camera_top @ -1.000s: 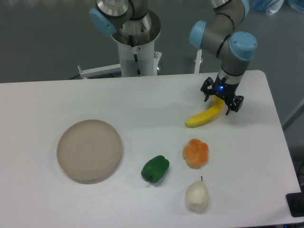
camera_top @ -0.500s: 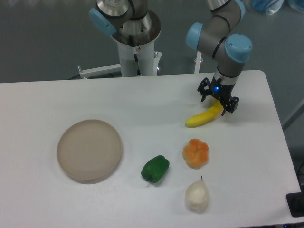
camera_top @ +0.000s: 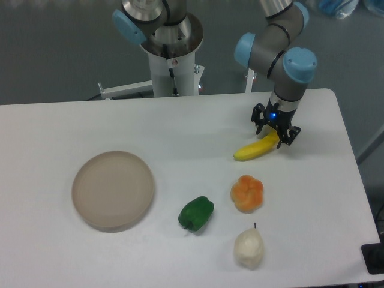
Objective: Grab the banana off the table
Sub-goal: 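Close the gripper on the banana, then lift the banana off the table and swing it toward the orange object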
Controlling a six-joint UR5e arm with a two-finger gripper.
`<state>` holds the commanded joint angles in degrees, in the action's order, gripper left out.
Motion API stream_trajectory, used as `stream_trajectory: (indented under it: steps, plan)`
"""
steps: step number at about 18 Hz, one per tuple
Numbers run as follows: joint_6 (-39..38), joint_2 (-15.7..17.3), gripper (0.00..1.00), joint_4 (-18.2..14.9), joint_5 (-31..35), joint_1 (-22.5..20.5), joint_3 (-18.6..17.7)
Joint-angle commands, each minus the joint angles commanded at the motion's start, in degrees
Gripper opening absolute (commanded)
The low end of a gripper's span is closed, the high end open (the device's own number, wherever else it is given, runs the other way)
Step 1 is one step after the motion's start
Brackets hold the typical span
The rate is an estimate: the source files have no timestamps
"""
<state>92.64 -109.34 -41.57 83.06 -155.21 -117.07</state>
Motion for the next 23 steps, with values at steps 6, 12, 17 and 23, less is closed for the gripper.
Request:
stream_trajectory:
  steps: [6, 12, 17, 23]
  plan:
    - [-0.2, 0.1, 0.27, 0.0, 0.0, -0.1, 0.4]
    - [-0.3, 1.7, 0.19, -0.2, -0.4, 0.7, 2.5]
    - [-0.3, 2.6, 0.19, -0.5, -0.1, 5.6, 9.0]
    - [-0.4, 2.4, 0.19, -1.0, 1.9, 7.9, 13.6]
